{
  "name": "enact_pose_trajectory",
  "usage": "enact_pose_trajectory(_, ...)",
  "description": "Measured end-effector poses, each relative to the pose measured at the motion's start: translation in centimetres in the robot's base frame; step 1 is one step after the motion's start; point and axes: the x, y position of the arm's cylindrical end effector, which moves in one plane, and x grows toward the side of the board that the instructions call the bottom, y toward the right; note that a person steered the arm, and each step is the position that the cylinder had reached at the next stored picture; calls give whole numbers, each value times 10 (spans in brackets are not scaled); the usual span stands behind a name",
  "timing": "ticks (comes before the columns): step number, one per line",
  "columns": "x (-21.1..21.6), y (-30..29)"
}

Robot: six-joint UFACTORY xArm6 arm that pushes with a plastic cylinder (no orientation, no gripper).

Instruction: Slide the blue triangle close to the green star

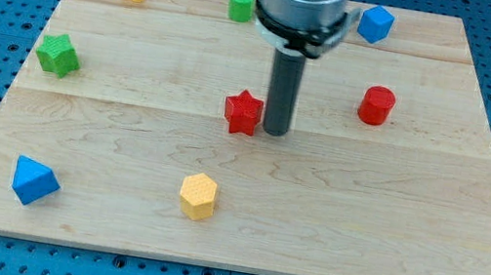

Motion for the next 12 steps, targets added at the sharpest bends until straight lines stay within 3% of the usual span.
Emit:
enact_pose_trajectory(1, 22, -17)
enact_pose_trajectory(3, -25, -43)
enact_pose_trajectory(4, 34, -21)
enact_pose_trajectory(5, 133, -18)
enact_pose_trajectory(6, 136, -79)
enact_pose_trajectory(8, 53, -102)
enact_pose_trajectory(9, 117, -102)
enact_pose_trajectory(10, 161, -148)
enact_pose_trajectory(11, 133, -239)
enact_pose_trajectory(12, 104, -286)
